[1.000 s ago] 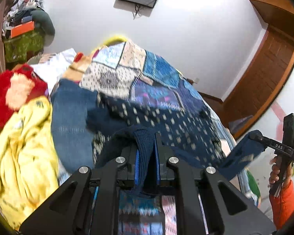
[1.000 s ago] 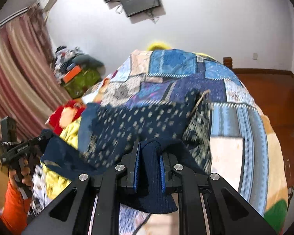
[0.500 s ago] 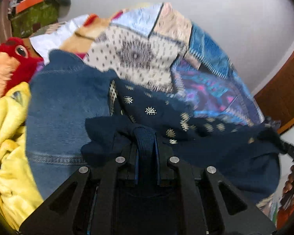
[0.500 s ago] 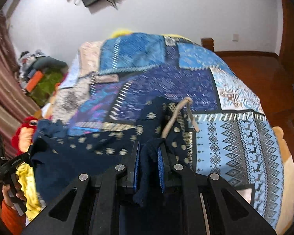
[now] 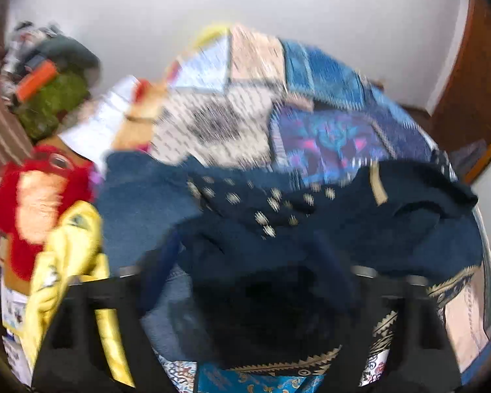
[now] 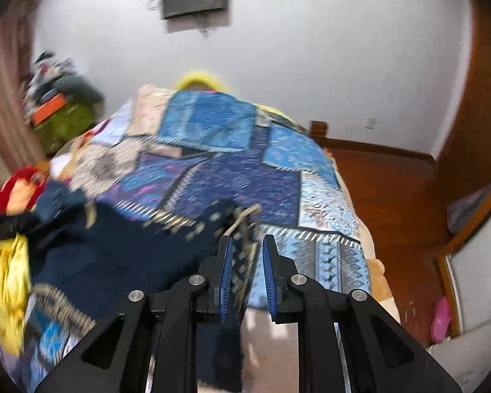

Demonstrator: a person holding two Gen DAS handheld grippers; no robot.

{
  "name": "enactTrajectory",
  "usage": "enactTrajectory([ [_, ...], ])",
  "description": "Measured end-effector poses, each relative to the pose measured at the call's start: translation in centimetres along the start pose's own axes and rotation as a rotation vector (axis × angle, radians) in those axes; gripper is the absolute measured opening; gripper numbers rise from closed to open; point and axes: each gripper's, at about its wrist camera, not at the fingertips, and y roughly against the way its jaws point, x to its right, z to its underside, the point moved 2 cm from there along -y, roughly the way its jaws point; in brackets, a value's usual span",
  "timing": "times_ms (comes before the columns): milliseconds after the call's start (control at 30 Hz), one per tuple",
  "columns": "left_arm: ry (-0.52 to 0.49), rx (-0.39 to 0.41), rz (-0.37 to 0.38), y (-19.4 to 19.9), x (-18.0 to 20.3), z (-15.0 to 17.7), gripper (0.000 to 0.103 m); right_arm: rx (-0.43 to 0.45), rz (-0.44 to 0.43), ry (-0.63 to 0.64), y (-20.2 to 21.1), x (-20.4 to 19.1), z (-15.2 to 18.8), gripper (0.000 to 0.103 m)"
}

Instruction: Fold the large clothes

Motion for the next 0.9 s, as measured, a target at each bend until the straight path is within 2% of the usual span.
enactTrajectory([
  [33, -0.015, 0.036, -0.018, 1.2, 0.2, 0.2, 0.090, -0.004, -0.011, 0.016, 0.5, -0.5, 0.4, 0.014],
  [100, -0.049, 0.042, -0.031, 2.4, 0.7, 0.9, 0.090, -0.012, -0.045, 0.049, 1.2, -2.2, 1.6, 0.014],
  [233, -0.103, -0.003, -0.005, 2.4, 1.8, 2.6, 0.090, -0.056, -0.128, 0.046, 0.9, -4.5, 3.7, 0.014],
  [333, -0.143, -0.046, -0.005, 0.9, 3.0, 4.2, 0.090, -0.113, -0.173, 0.061, -1.3, -6.1, 4.6, 0.015],
  [433, -0.114, -0.098, 0.041, -1.5, 3.7, 4.8, 0.090, -0.164, -0.170, 0.080, -4.1, -7.3, 5.1, 0.015],
  [500, -0.071, -0.093, 0.064, -2.7, 3.9, 4.2, 0.090, -0.200, -0.189, 0.077, -6.5, -8.1, 5.2, 0.015],
  [600, 0.026, -0.053, 0.109, -4.8, 4.6, 1.8, 0.090, -0.215, -0.195, 0.061, -9.7, -8.6, 4.6, 0.015],
  [667, 0.040, -0.072, 0.134, -6.6, 5.3, 0.6, 0.090, -0.193, -0.184, 0.034, -11.9, -8.2, 3.1, 0.015],
  [700, 0.030, -0.092, 0.124, -7.8, 5.8, 0.0, 0.090, -0.186, -0.179, 0.025, -12.6, -7.9, 2.5, 0.015],
  [767, -0.026, -0.101, 0.046, -10.1, 6.6, -1.3, 0.090, -0.173, -0.140, 0.027, -14.4, -7.1, 0.7, 0.015],
  [833, -0.068, -0.050, -0.017, -10.3, 6.6, -2.8, 0.090, -0.150, -0.088, 0.045, -15.4, -6.4, -1.1, 0.015],
  [900, -0.089, 0.004, -0.134, -10.0, 5.8, -4.4, 0.090, -0.103, 0.023, 0.046, -15.3, -5.4, -2.9, 0.015],
])
